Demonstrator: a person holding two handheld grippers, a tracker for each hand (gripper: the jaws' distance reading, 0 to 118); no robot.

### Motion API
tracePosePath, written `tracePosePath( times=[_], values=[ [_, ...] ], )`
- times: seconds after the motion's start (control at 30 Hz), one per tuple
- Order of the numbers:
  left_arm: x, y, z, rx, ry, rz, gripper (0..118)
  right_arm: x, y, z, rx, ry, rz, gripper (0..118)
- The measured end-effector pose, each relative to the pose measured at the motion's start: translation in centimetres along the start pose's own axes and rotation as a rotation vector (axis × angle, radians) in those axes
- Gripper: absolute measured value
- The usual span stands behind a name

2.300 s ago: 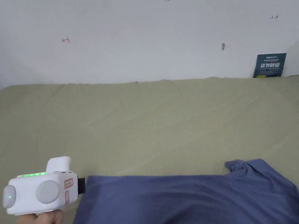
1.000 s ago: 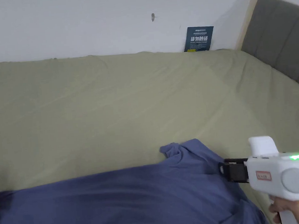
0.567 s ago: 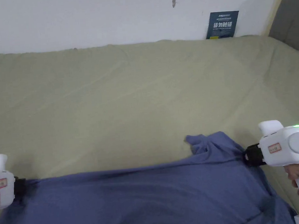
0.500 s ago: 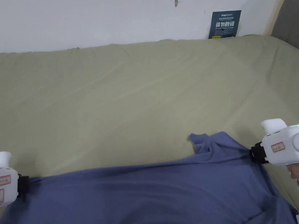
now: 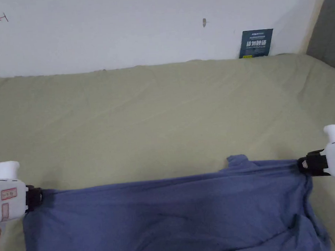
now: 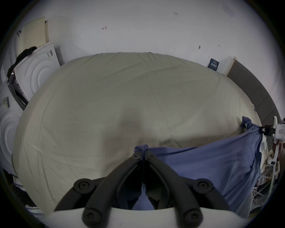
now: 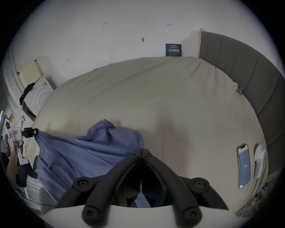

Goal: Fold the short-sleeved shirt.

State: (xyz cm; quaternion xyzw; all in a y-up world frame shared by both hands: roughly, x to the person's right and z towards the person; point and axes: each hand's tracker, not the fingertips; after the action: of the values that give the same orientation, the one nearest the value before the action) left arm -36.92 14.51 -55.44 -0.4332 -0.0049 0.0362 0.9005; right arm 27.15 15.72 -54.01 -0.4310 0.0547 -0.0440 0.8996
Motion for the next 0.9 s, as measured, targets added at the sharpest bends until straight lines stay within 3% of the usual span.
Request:
tracePosePath(
  times=[0.17,0.5,0.63,0.67,0.87,0.9],
  values=[
    [-0.7,-1.6,4.8,0.047,-0.028,-0.001,0,0.2,-2.3,4.9,0.049,0.040,-0.018,2],
    [-1.5,-9.7,12.8,0.113,-0.043,-0.010,0,-1.1,-11.0,12.6,0.103,0.061,0.041,2],
    [-2.6,-14.1,14.4,0.120,-0.069,0.006,0,-0.9,-14.8,13.8,0.091,0.059,0.041,2],
    [-2.1,-11.9,13.7,0.119,-0.075,0.010,0,-0.8,-15.5,13.8,0.084,0.060,0.040,2],
    [-2.2,-13.6,13.3,0.081,-0.078,0.023,0,-0.2,-19.3,12.8,0.017,0.058,0.025,2],
    [-4.3,-20.2,12.7,0.069,-0.069,0.015,0,-0.2,-19.9,12.5,0.008,0.044,0.030,2]
  ],
)
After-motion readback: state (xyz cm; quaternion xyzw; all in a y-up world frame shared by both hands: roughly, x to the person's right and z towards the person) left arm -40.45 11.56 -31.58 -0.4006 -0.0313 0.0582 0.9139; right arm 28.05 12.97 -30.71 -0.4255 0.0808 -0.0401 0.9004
